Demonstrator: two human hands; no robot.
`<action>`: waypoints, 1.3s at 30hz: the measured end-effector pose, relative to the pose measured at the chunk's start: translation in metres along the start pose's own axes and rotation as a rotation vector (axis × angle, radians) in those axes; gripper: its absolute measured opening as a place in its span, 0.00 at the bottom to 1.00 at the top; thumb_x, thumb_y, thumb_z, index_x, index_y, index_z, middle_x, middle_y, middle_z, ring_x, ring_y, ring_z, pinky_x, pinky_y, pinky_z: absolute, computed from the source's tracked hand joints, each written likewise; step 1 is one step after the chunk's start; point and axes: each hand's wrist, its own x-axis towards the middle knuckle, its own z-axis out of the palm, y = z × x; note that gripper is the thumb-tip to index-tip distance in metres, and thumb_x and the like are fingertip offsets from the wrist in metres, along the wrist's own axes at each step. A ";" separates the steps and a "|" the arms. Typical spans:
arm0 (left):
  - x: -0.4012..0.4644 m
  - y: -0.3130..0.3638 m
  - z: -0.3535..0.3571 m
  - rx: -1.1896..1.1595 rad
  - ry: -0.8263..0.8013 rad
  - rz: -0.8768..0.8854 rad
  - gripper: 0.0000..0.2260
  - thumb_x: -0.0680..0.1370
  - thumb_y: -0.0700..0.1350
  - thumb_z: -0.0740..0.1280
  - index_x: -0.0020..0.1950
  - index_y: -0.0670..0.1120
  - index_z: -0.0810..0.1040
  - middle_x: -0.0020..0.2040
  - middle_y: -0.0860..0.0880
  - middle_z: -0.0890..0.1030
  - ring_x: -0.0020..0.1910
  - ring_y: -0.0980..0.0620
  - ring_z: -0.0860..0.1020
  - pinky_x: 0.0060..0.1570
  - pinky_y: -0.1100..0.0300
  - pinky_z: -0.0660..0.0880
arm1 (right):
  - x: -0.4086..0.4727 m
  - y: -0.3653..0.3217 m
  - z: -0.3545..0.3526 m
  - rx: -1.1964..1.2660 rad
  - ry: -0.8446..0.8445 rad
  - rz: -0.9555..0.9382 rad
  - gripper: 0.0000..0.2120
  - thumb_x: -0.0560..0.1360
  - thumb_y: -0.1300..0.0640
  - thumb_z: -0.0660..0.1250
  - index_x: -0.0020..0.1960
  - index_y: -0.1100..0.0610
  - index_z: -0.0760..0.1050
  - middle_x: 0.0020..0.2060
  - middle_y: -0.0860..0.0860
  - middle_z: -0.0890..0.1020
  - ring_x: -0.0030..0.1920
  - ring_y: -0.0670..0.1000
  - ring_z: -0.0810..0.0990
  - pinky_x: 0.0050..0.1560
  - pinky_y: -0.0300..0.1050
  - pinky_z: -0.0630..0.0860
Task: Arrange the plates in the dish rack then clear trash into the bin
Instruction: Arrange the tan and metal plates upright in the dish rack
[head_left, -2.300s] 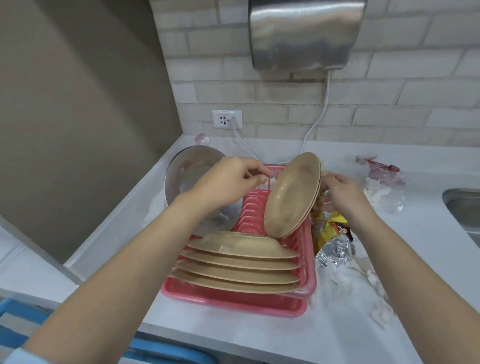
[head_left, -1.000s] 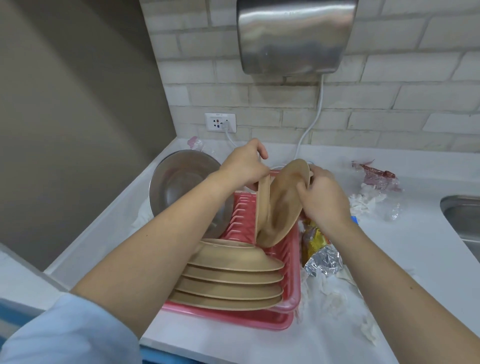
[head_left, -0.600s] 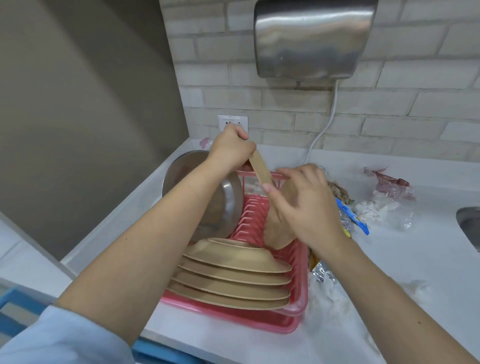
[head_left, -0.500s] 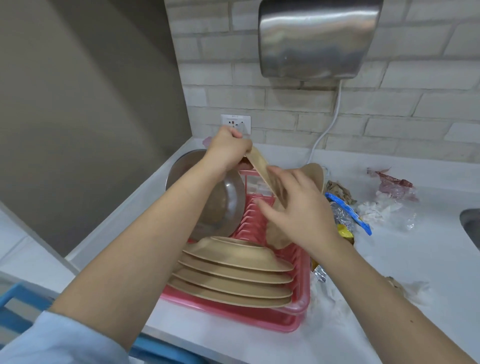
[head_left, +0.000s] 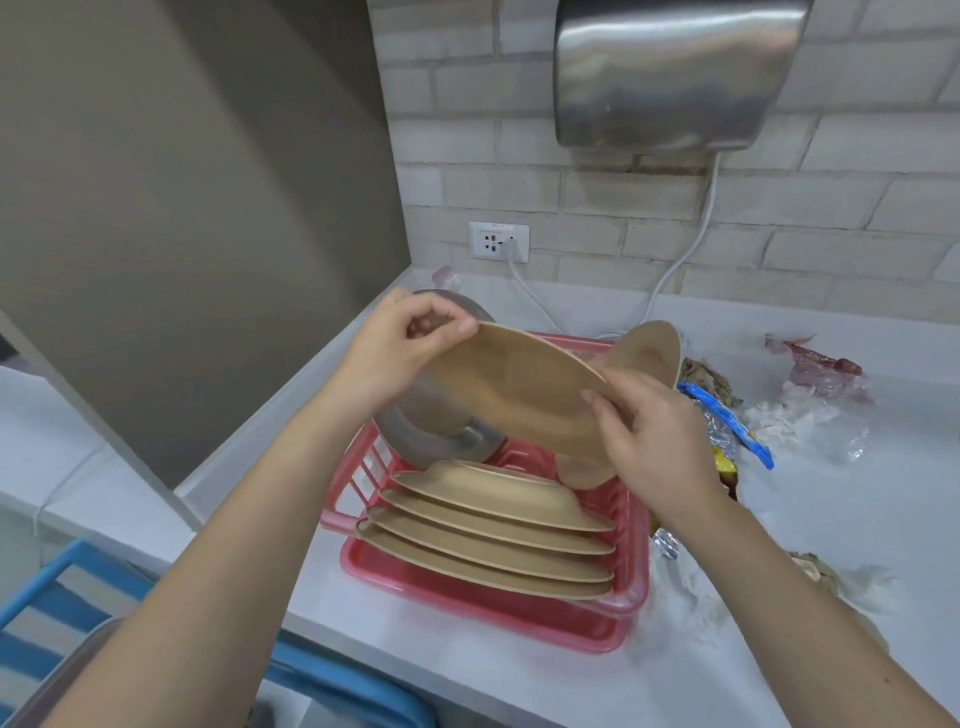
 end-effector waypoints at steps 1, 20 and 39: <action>-0.008 0.000 -0.003 -0.030 -0.006 -0.012 0.01 0.74 0.49 0.72 0.44 0.53 0.83 0.39 0.47 0.70 0.39 0.56 0.68 0.43 0.68 0.67 | -0.004 0.000 -0.001 0.014 -0.004 -0.014 0.12 0.76 0.61 0.68 0.57 0.48 0.79 0.39 0.39 0.76 0.40 0.41 0.74 0.39 0.38 0.68; -0.066 -0.039 -0.014 -0.254 -0.161 -0.267 0.07 0.65 0.47 0.76 0.41 0.49 0.87 0.42 0.45 0.79 0.41 0.57 0.77 0.44 0.71 0.73 | -0.022 -0.005 -0.013 0.116 -0.122 0.008 0.24 0.78 0.37 0.57 0.46 0.53 0.83 0.41 0.44 0.81 0.46 0.46 0.77 0.51 0.47 0.73; -0.072 -0.037 -0.023 -0.177 -0.488 -0.431 0.08 0.72 0.40 0.75 0.50 0.41 0.85 0.55 0.53 0.79 0.40 0.59 0.77 0.25 0.76 0.69 | 0.018 -0.009 -0.014 -0.140 -0.029 0.155 0.18 0.79 0.61 0.59 0.66 0.49 0.72 0.37 0.49 0.78 0.35 0.55 0.74 0.34 0.46 0.69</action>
